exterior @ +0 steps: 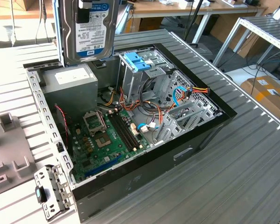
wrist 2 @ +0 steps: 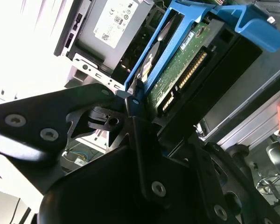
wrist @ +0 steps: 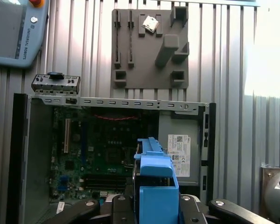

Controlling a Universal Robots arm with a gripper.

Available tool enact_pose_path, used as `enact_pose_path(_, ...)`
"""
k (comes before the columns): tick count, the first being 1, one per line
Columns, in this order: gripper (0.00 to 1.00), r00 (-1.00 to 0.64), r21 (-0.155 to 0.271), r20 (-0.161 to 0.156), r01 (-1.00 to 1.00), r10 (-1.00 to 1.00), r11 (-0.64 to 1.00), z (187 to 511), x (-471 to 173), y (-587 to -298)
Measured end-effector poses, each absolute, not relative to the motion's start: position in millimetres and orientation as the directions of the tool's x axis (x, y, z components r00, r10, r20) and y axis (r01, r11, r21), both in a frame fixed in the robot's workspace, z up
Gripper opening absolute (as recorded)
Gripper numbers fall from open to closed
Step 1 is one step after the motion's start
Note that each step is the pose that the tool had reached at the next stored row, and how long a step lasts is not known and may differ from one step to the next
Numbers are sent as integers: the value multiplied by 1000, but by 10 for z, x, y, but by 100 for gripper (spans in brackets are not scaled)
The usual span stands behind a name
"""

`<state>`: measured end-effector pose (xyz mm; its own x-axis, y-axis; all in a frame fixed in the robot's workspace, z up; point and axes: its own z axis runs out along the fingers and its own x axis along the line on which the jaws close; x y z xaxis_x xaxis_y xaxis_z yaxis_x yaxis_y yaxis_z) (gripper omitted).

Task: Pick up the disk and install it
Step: 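Pick up the disk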

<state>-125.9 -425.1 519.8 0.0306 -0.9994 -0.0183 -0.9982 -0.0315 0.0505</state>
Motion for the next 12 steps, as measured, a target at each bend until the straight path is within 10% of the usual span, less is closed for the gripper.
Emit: enact_pose_path(12,36,31,51,-18,-998,-999,-31,5198,-1259,-4327)
